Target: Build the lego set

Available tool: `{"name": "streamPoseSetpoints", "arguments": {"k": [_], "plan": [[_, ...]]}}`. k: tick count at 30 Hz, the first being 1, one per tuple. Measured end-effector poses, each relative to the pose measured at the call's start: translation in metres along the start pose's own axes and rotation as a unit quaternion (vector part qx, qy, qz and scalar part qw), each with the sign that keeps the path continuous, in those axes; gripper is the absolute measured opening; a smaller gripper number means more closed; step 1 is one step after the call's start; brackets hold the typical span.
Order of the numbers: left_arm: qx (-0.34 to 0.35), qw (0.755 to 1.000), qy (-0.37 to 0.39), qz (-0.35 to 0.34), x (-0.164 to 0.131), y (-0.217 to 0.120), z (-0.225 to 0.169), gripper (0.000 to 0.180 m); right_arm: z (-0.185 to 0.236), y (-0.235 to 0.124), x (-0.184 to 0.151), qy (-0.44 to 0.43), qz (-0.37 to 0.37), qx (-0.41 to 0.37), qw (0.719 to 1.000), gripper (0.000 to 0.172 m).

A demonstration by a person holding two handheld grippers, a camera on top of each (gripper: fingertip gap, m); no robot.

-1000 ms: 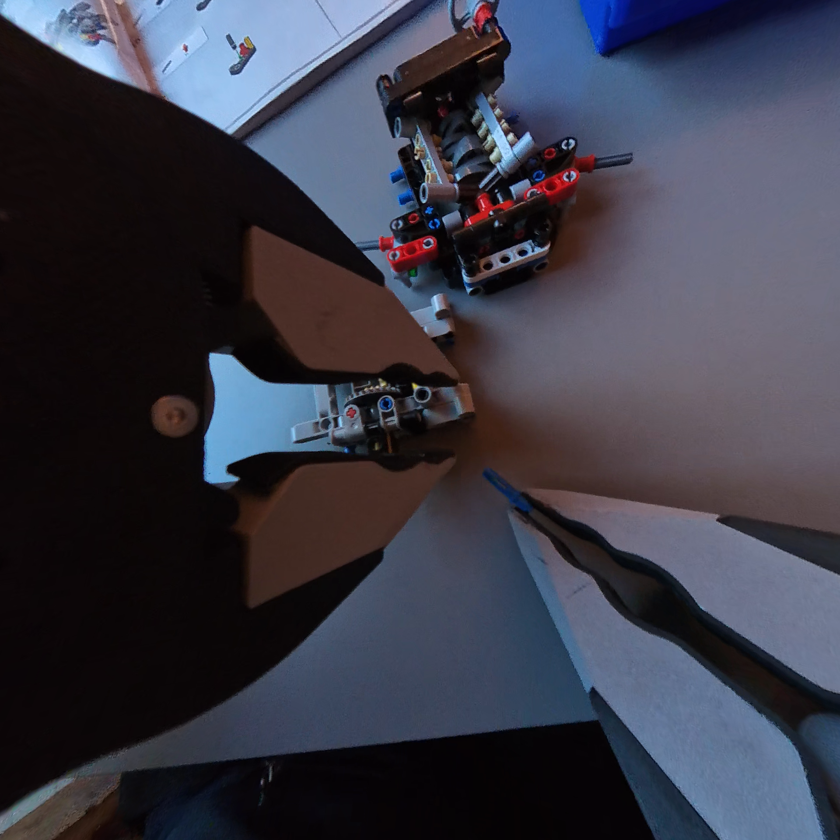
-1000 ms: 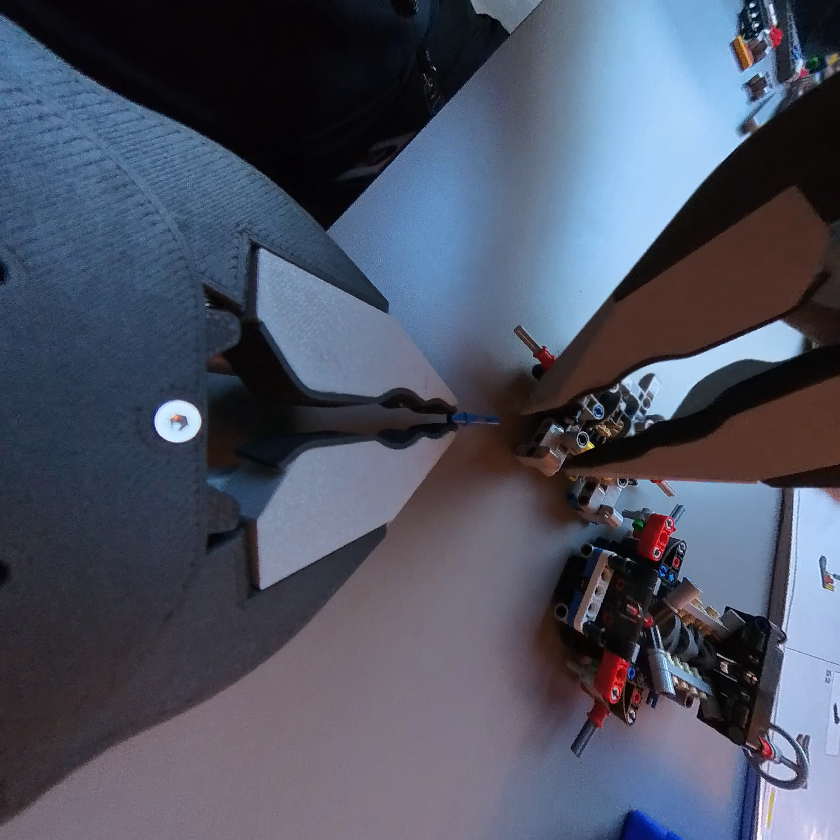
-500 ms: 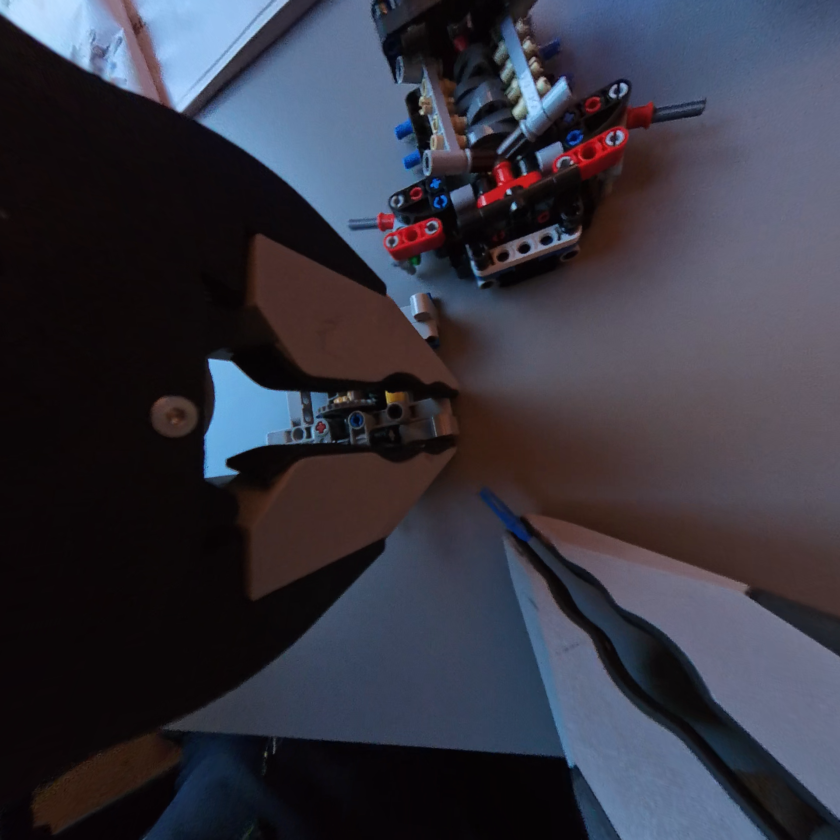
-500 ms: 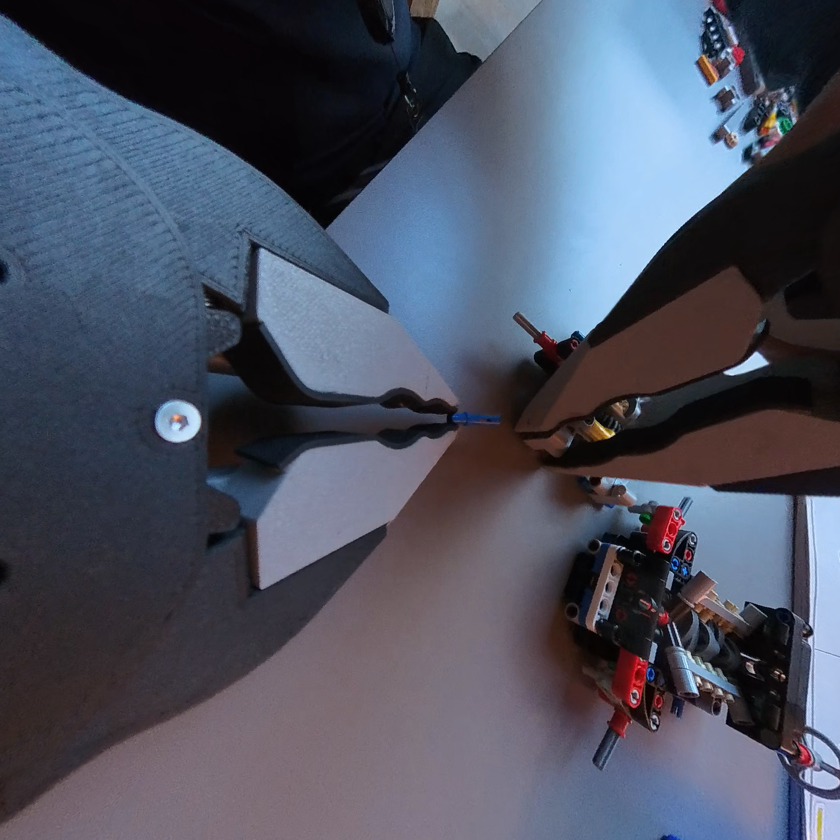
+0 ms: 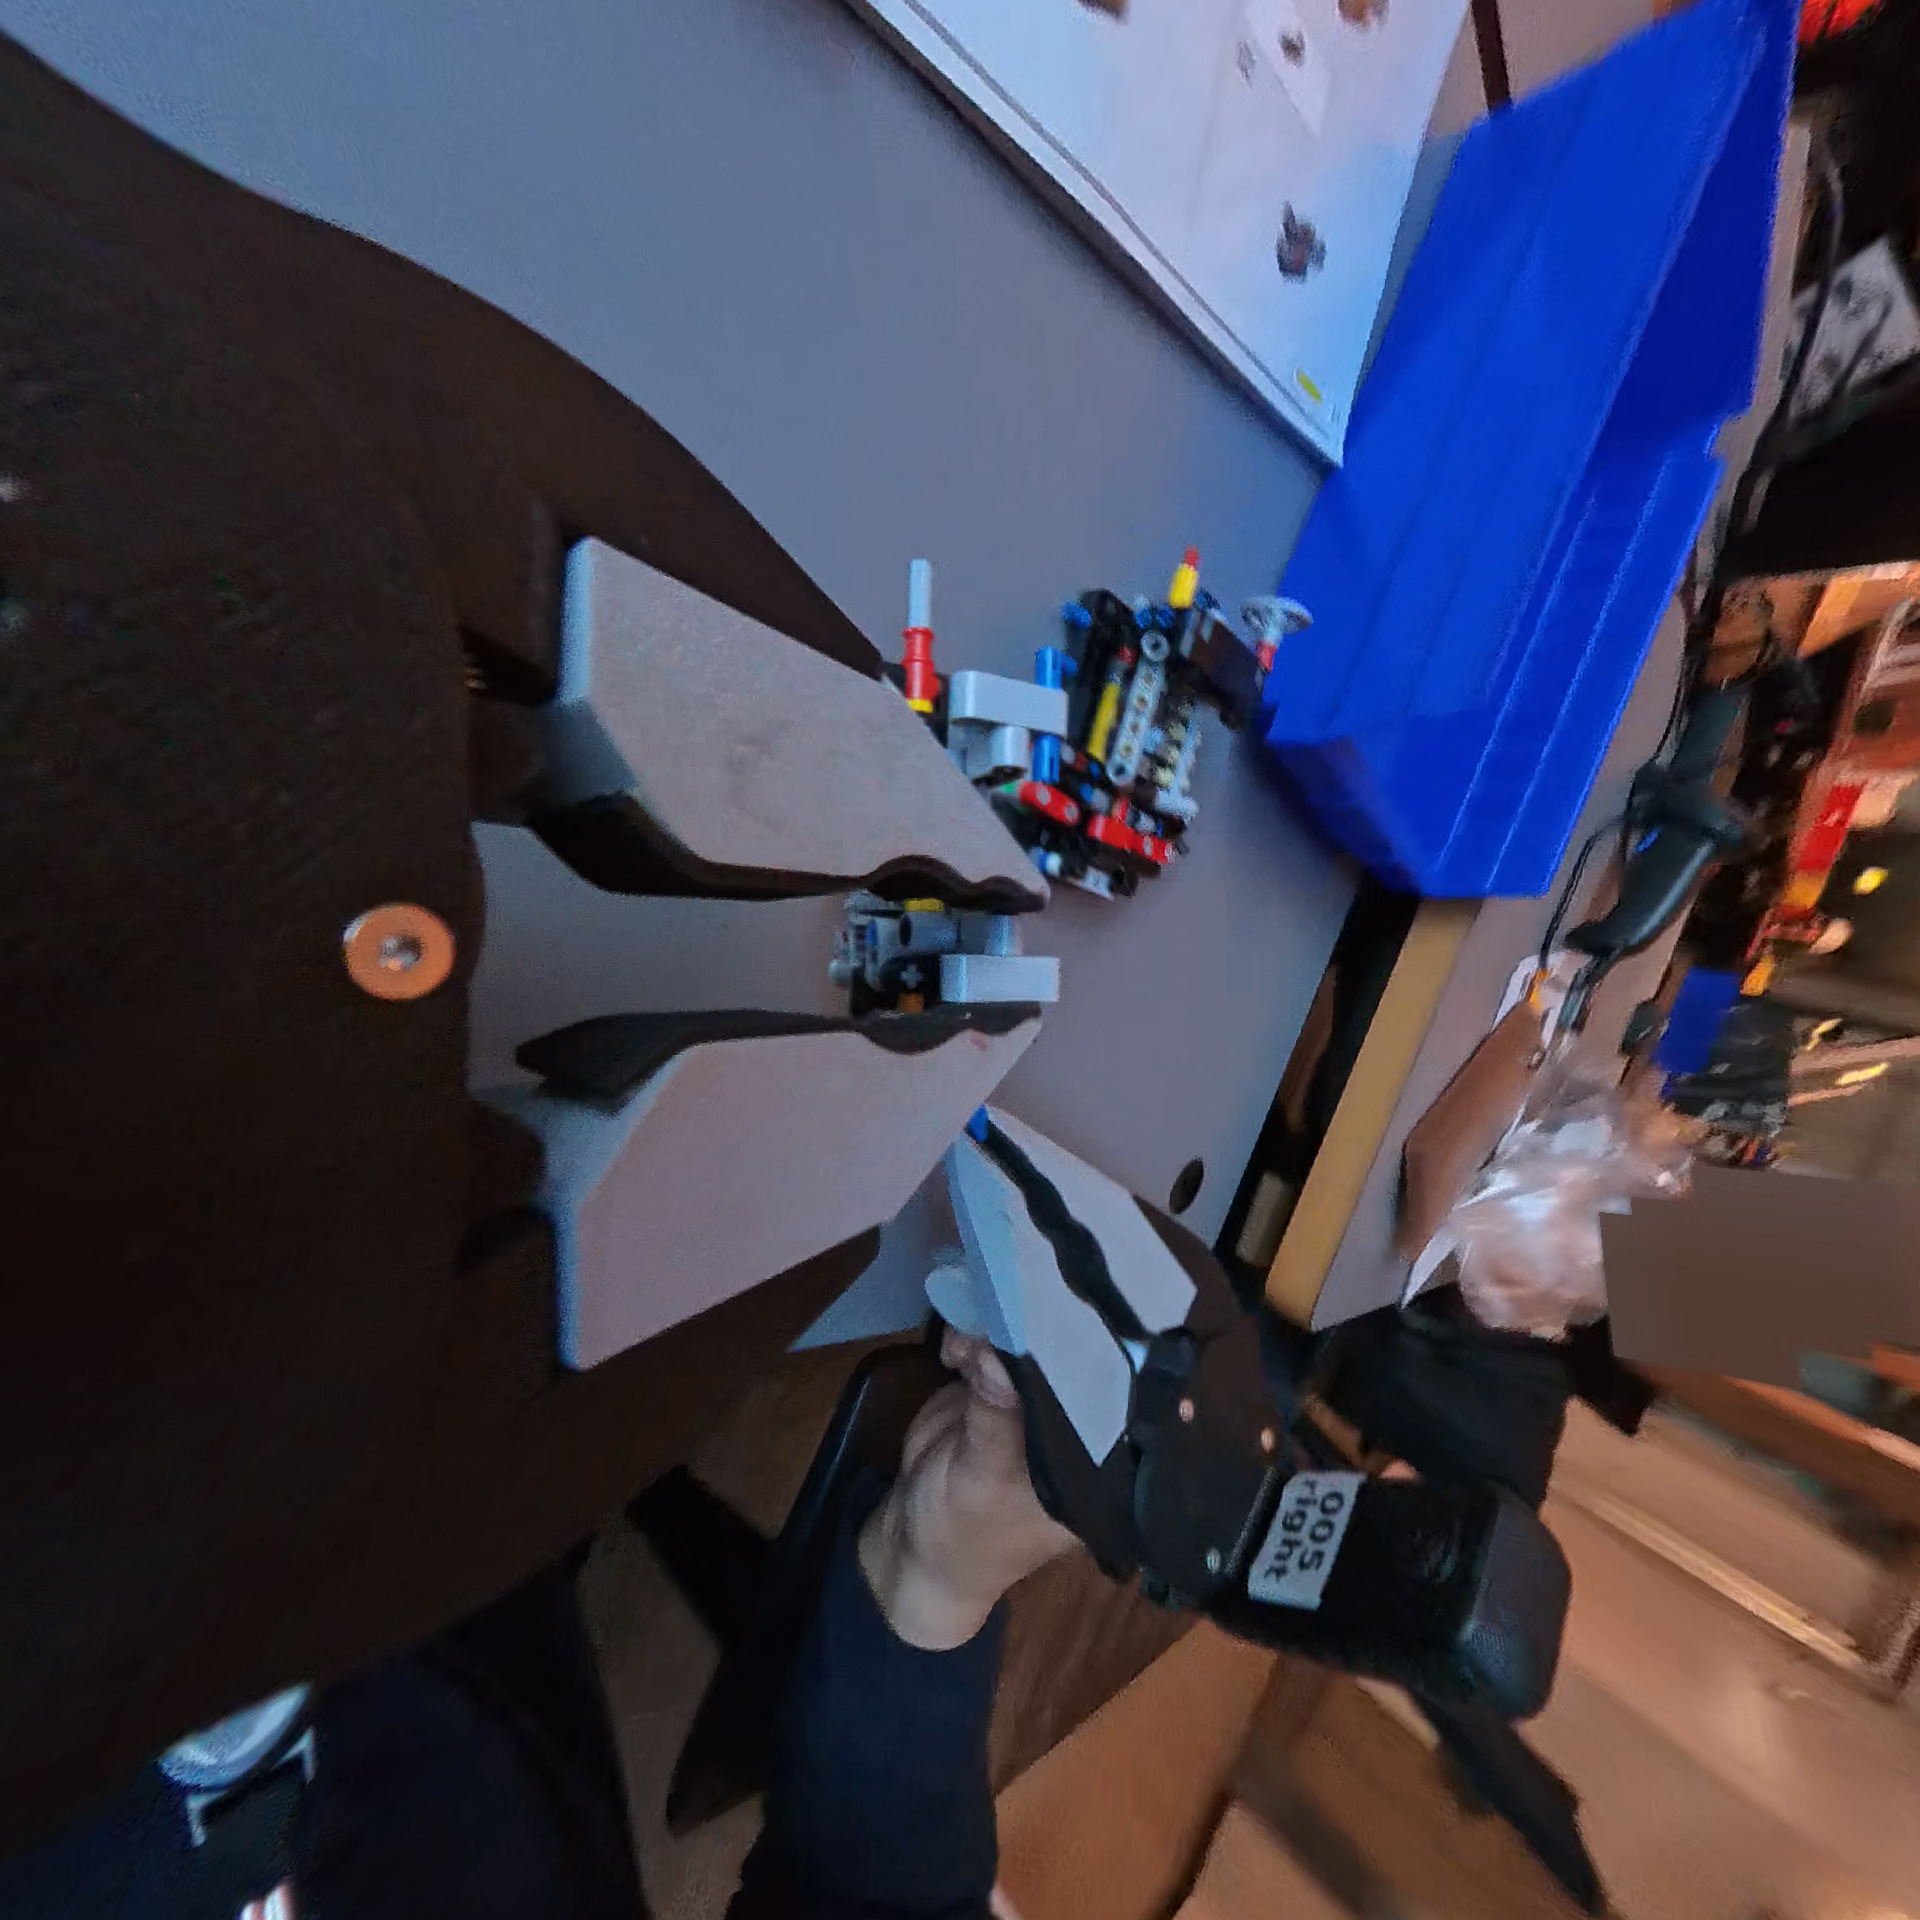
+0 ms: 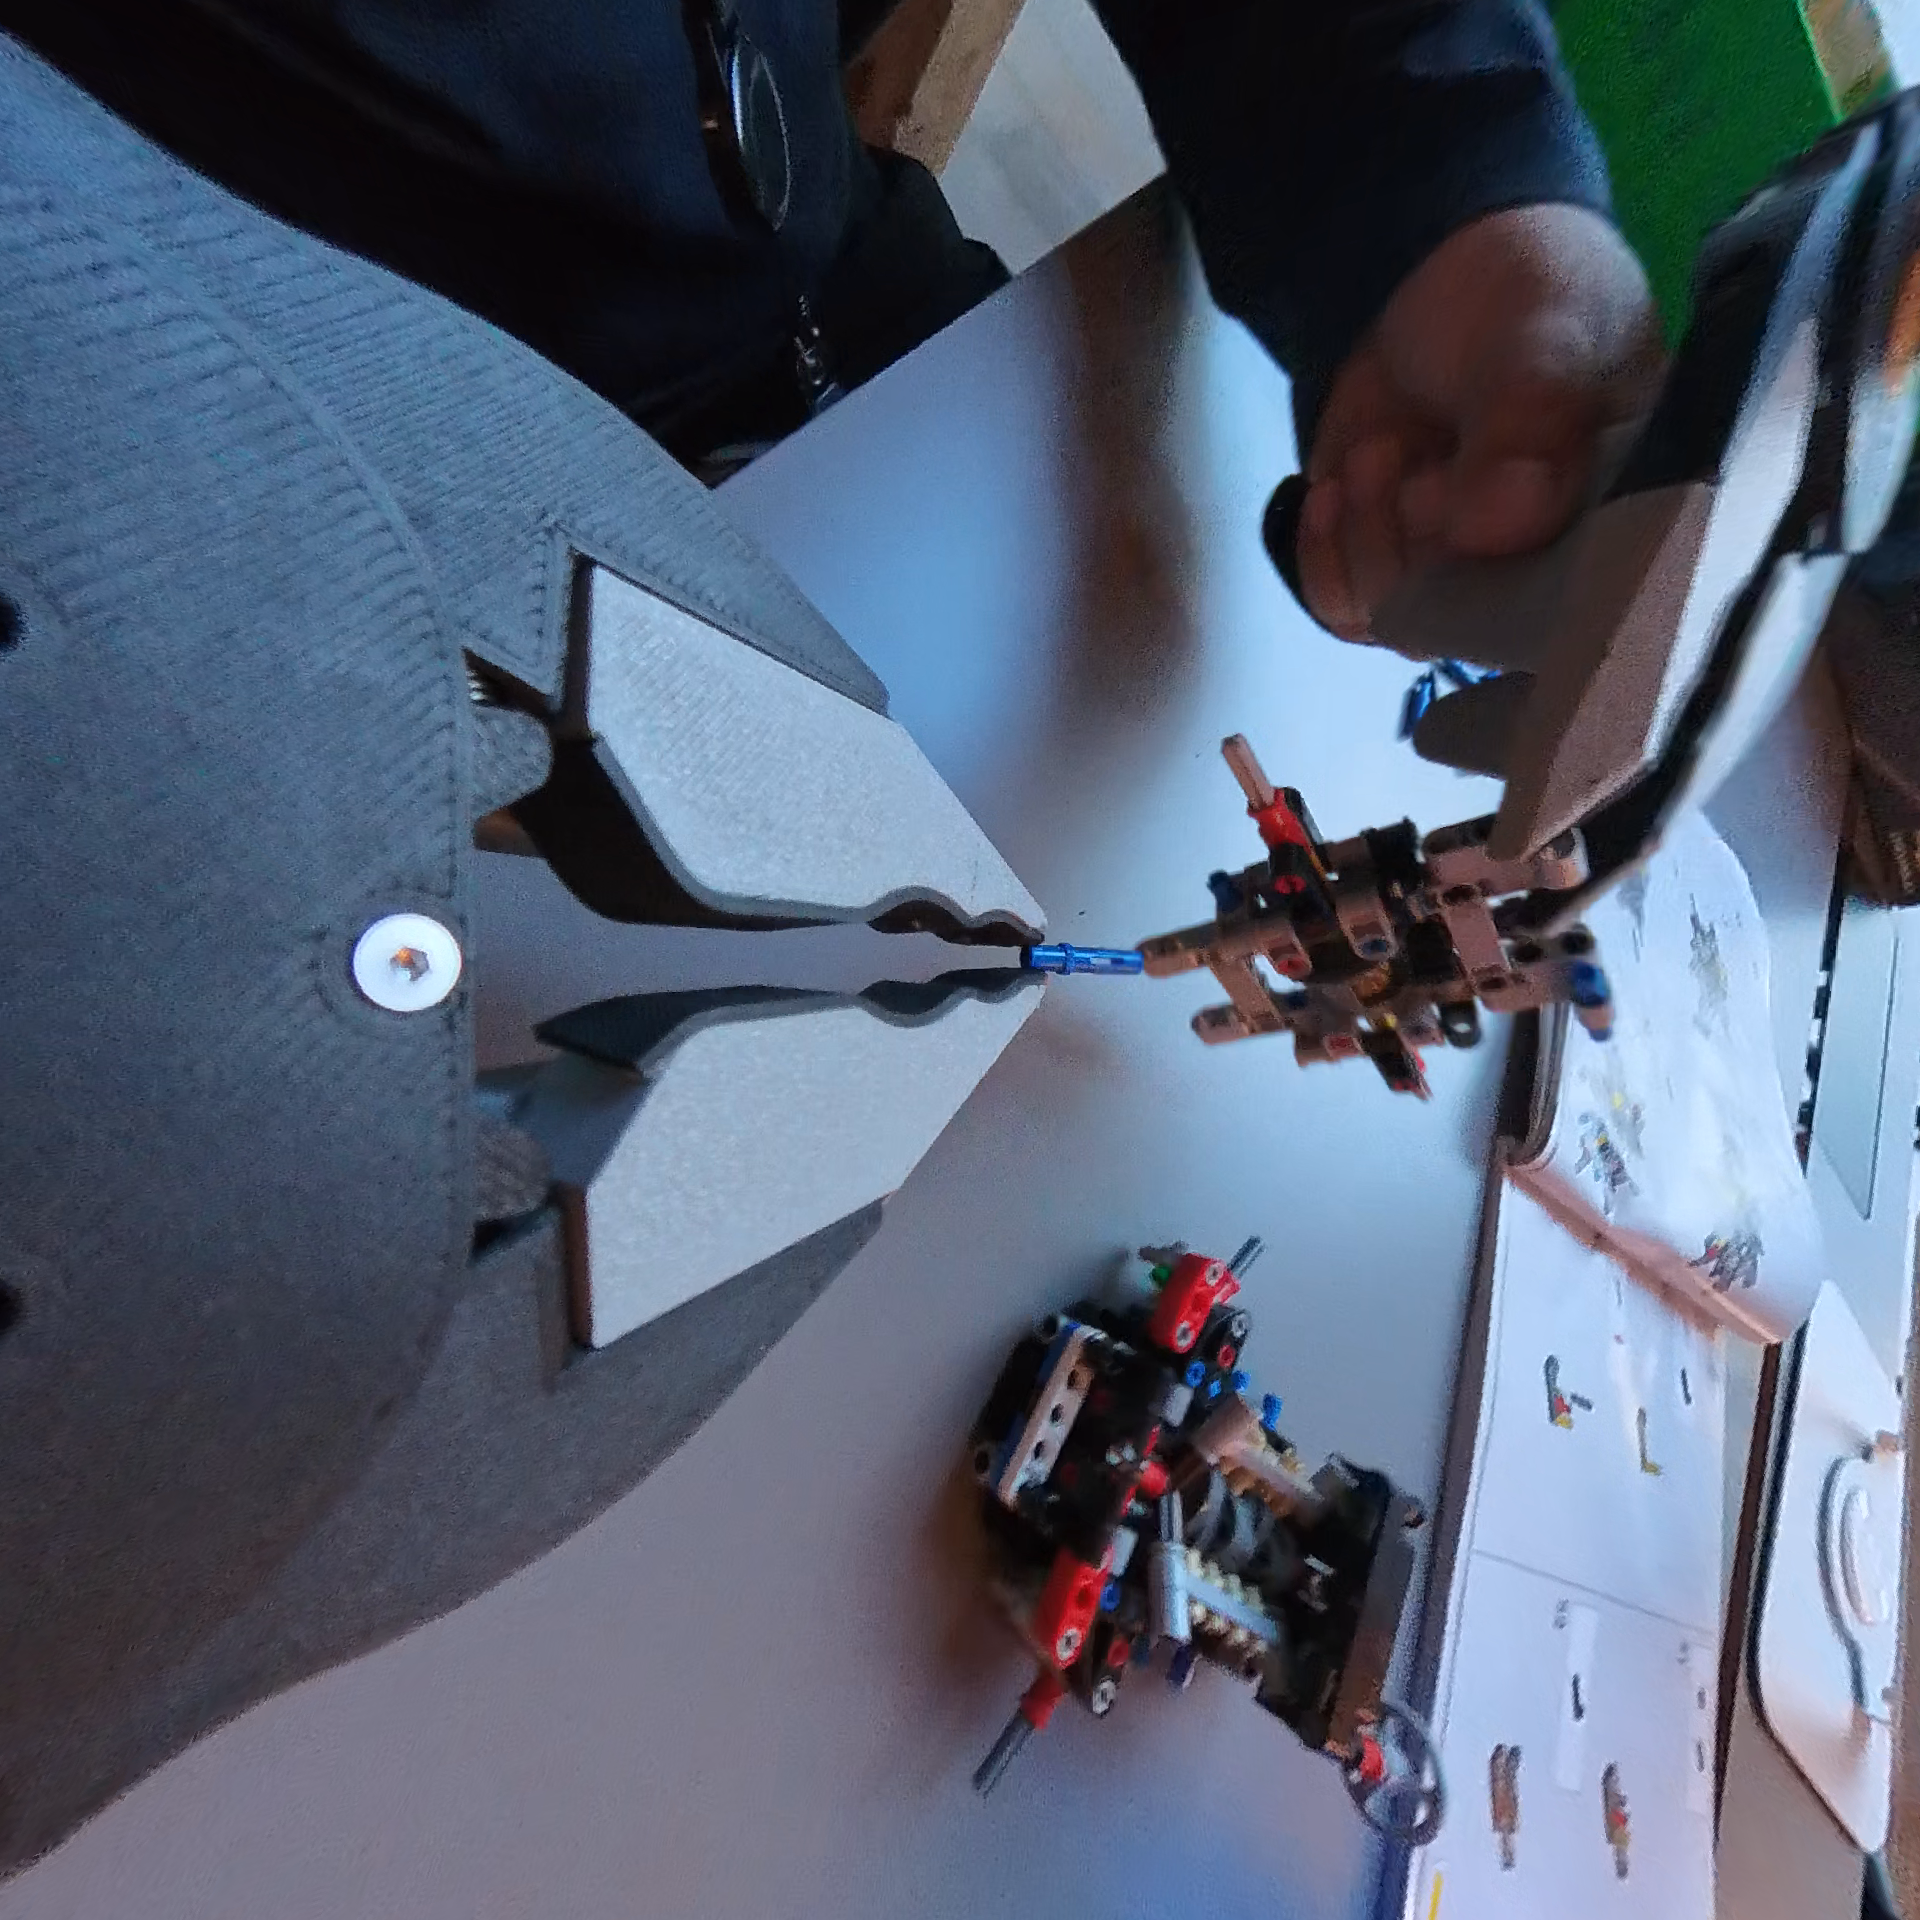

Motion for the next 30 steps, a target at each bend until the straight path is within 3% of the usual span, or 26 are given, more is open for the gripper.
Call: {"name": "streamPoseSetpoints", "arguments": {"k": [8, 13, 15, 21, 26, 30], "plan": [[0.035, 0.999, 0.000, 0.001, -0.025, -0.030, 0.004, 0.015, 0.011, 0.029, 0.006, -0.024, 0.017, 0.017, 0.999, 0.001], [0.099, 0.987, 0.011, 0.124, -0.061, -0.040, 0.007, 0.014, 0.011, 0.038, 0.003, -0.022, 0.034, 0.013, 0.999, 0.001], [0.104, 0.984, 0.017, 0.141, -0.067, -0.045, 0.003, 0.014, 0.010, 0.037, 0.002, -0.027, 0.037, 0.004, 0.999, 0.001], [0.101, 0.979, 0.020, 0.177, -0.077, -0.043, -0.006, 0.016, 0.014, 0.036, -0.002, -0.036, 0.052, -0.009, 0.998, 0.001], [0.049, 0.981, 0.005, 0.186, -0.080, -0.049, -0.021, 0.024, 0.028, 0.031, -0.010, -0.042, 0.065, -0.009, 0.997, 0.000], [0.034, 0.980, 0.068, 0.185, -0.071, -0.069, -0.020, 0.021, 0.049, 0.030, -0.018, -0.056, 0.079, 0.023, 0.995, 0.000]]}}
Point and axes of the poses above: each gripper's, where its closed fingertips meet, y out along the fingers, x out of its top, z = x × y across the jaws, the point moved 5 cm from there along -y, back along the fingers, and after that the axes turned 14 degrees about x, right-handed, at the moved point
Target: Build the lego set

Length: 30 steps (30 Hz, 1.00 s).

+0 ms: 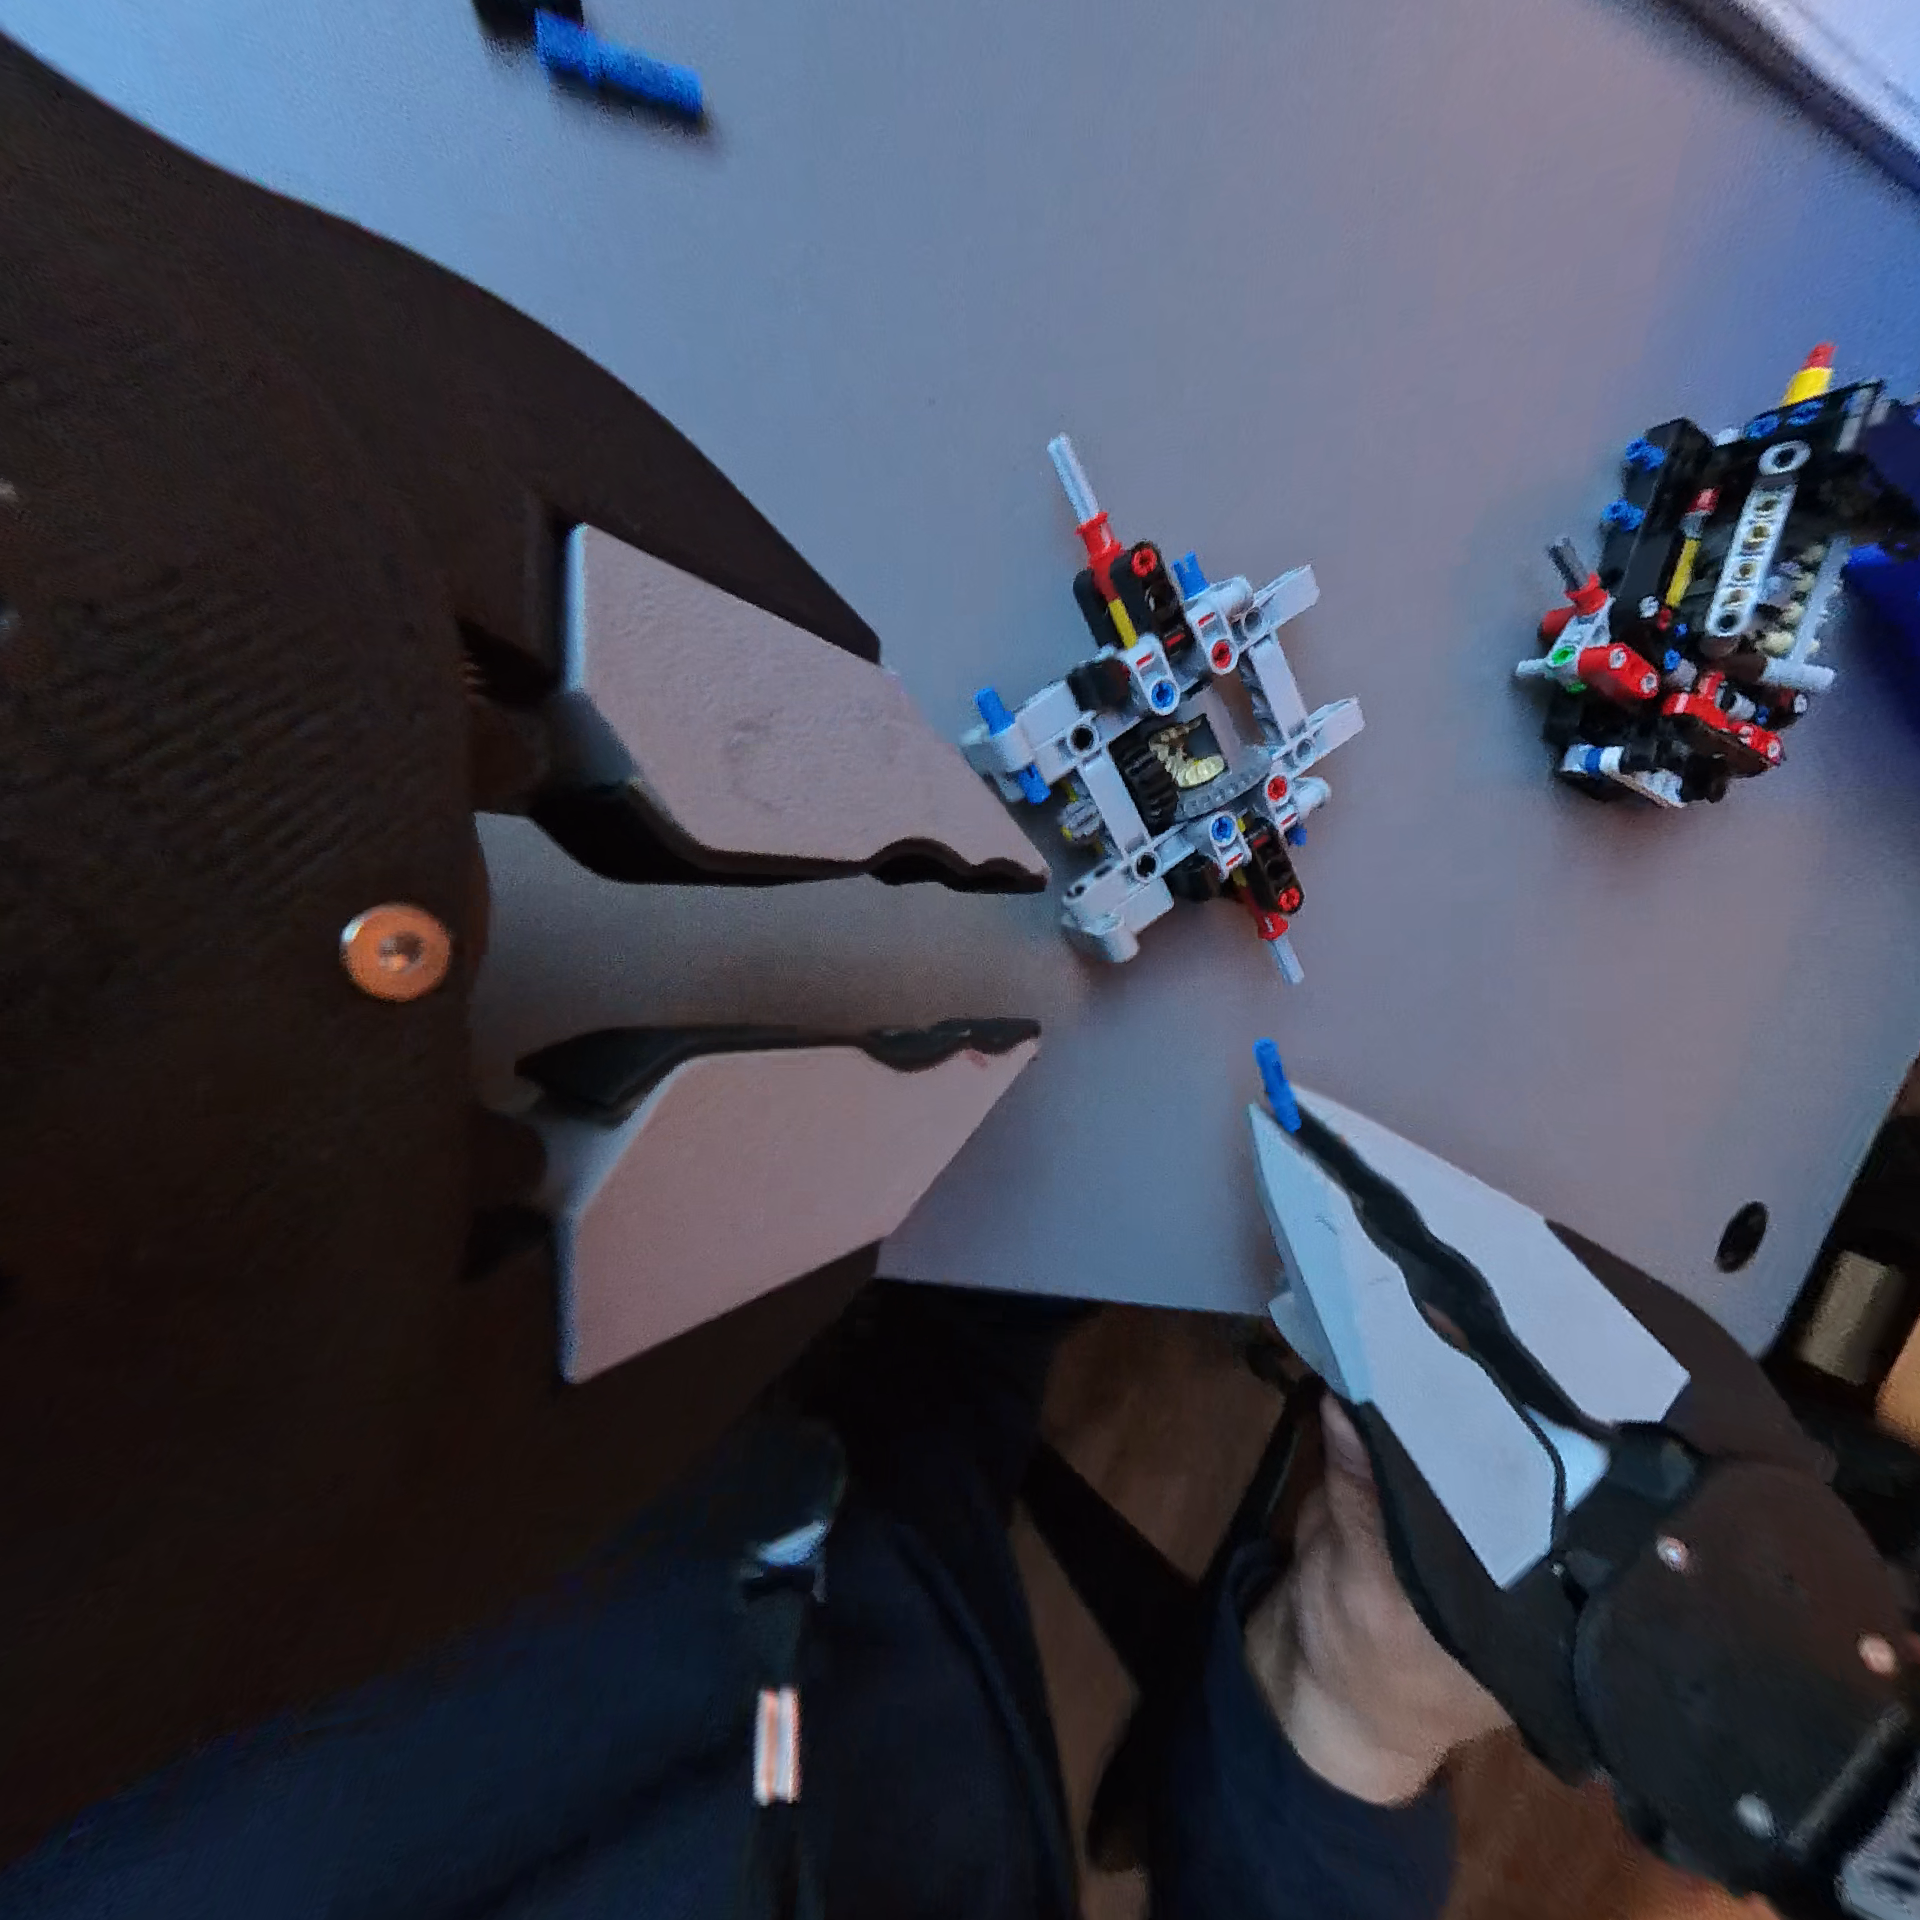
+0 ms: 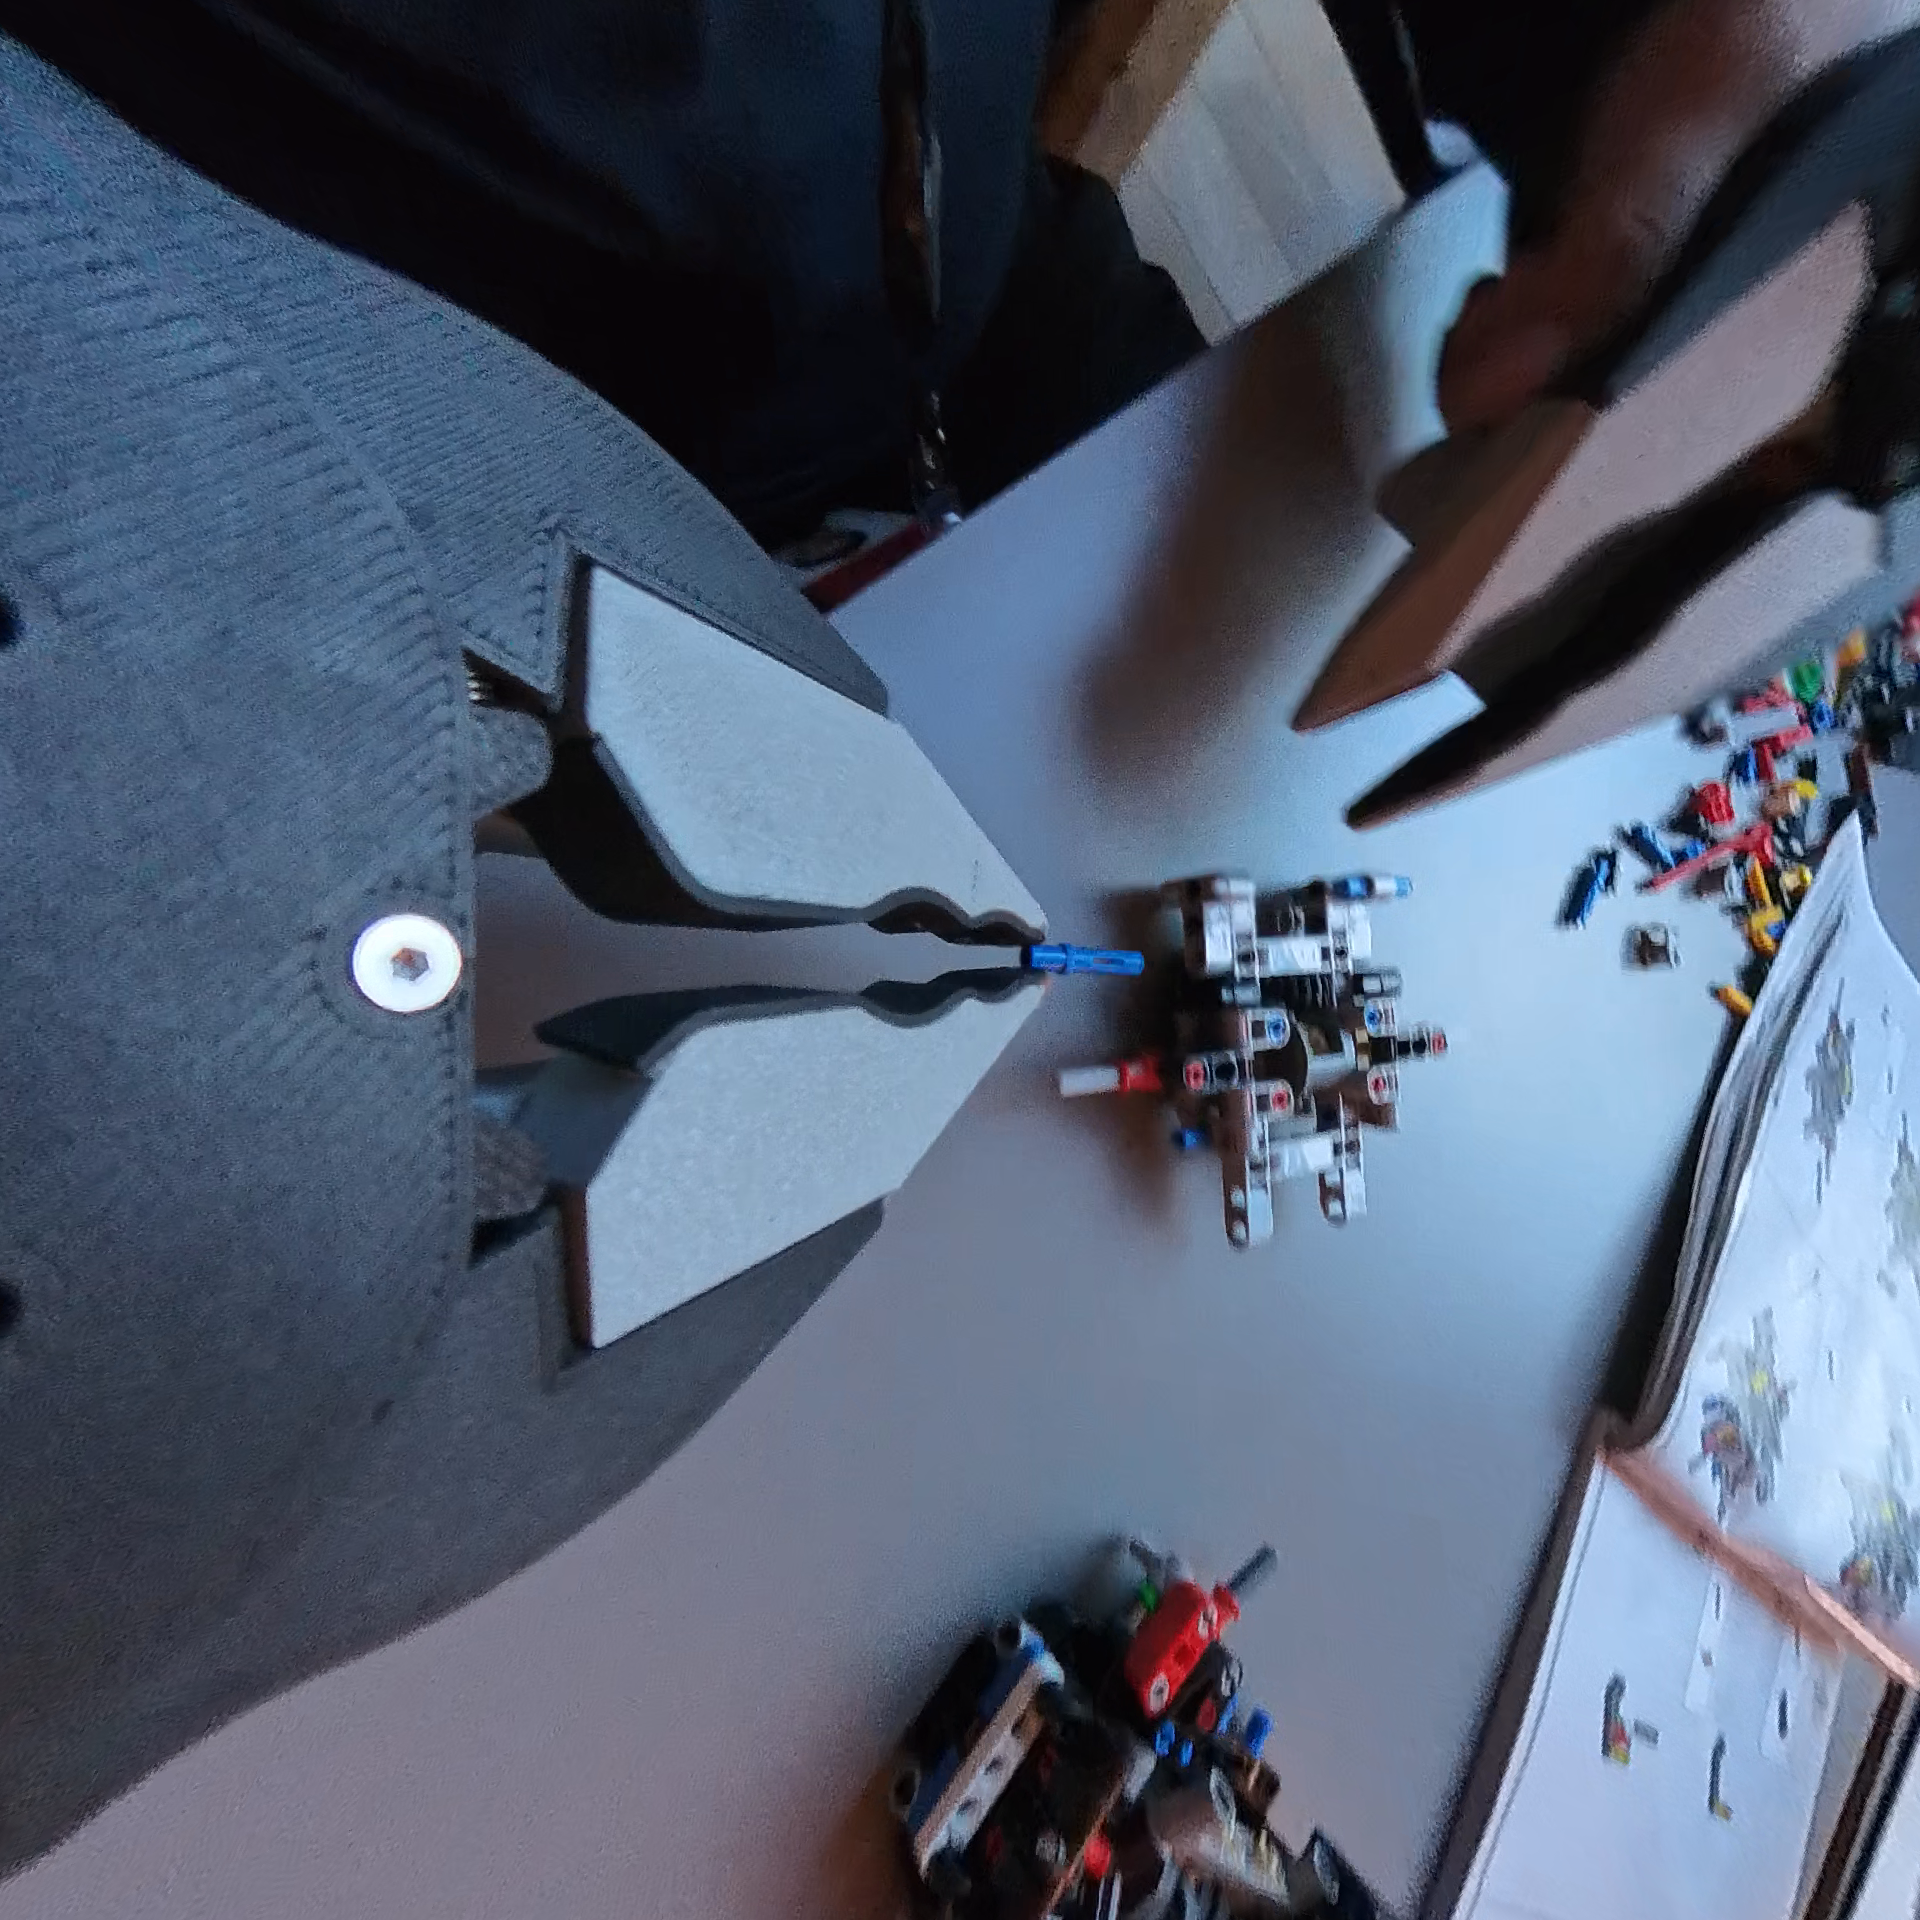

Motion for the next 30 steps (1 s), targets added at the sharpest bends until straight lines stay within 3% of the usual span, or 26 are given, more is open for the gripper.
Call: {"name": "streamPoseSetpoints", "arguments": {"k": [2, 5, 9, 13, 19, 30], "plan": [[0.022, 0.998, 0.056, -0.001, 0.005, -0.005, 0.006, 0.019, 0.005, 0.003, -0.002, -0.012, 0.015, 0.010, 1.000, 0.001], [0.000, 0.990, 0.141, 0.014, 0.013, 0.001, 0.001, 0.015, 0.005, 0.010, -0.003, -0.020, 0.024, 0.030, 0.999, 0.001], [-0.011, 0.964, 0.257, 0.066, 0.012, 0.021, 0.001, 0.015, 0.006, 0.018, -0.002, -0.017, 0.039, 0.055, 0.998, 0.001], [-0.050, 0.940, 0.330, 0.069, 0.019, 0.029, -0.005, 0.012, 0.001, 0.019, 0.002, -0.035, 0.040, 0.040, 0.998, 0.001], [-0.082, 0.924, 0.362, 0.098, 0.016, 0.038, -0.005, 0.006, 0.000, 0.021, 0.006, -0.048, 0.041, 0.066, 0.996, 0.001], [-0.098, 0.936, 0.331, 0.074, 0.016, 0.044, -0.013, 0.005, -0.003, 0.025, 0.001, -0.061, 0.072, 0.072, 0.993, 0.001]]}}
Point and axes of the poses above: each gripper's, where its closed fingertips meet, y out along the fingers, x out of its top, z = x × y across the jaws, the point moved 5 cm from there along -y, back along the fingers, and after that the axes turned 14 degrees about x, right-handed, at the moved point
